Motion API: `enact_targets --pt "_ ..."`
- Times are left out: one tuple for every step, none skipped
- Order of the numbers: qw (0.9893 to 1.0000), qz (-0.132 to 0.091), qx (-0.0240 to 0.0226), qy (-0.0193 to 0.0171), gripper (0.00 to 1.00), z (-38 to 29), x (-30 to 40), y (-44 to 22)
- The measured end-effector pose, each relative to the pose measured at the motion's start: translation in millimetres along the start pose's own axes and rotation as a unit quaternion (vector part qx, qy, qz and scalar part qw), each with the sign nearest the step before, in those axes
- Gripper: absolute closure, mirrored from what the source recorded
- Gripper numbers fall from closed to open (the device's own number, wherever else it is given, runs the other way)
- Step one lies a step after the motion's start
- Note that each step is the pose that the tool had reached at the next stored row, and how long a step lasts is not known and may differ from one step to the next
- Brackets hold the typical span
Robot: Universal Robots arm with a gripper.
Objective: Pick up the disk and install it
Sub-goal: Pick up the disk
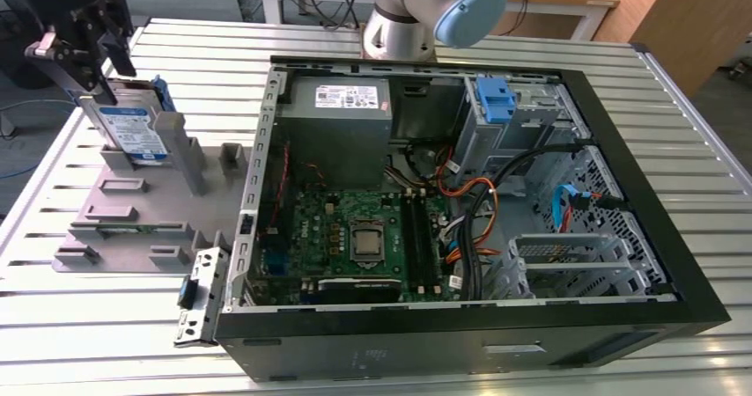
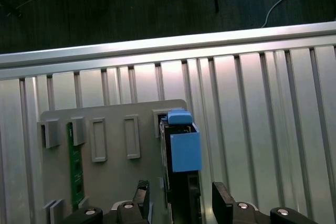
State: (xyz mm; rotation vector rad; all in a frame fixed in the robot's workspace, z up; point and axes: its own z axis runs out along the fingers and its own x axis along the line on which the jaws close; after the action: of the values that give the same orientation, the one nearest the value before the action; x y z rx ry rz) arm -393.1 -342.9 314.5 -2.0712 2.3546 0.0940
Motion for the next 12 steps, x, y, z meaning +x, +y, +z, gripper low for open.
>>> enact_targets --pt "1.0 0.0 0.0 0.0 0.41 0.7 0.0 0.0" --pt "1.0 0.0 -0.0001 0.0001 0.41 1.3 0.0 -0.1" --pt "1.0 0.0 0.0 0.0 0.41 2.1 0.1 -0.1" --pt "1.0 -0.001 0.0001 0.0 0.41 2.9 0.1 -0.1" --pt "1.0 -0.001 0.0003 0.0 0.41 3.6 0.1 -0.2" --pt "1.0 -0.003 0.0004 0.0001 0.41 4.2 0.2 -0.2" --pt "1.0 -0.005 0.0004 0.0002 0.41 4.6 0.2 -0.2" --pt "1.0 -0.008 0.0005 0.0003 0.41 5.1 0.1 -0.1" --pt "1.0 -0.01 0.0005 0.0004 0.41 5.5 -0.2 0.1" --pt "0.9999 -0.012 0.0004 0.0004 0.41 5.8 -0.6 0.4" --pt "0.9999 -0.014 0.0004 0.0005 0.41 6.2 -1.2 0.7" --pt "0.9999 -0.016 0.0003 0.0006 0.41 6.4 -1.8 0.9"
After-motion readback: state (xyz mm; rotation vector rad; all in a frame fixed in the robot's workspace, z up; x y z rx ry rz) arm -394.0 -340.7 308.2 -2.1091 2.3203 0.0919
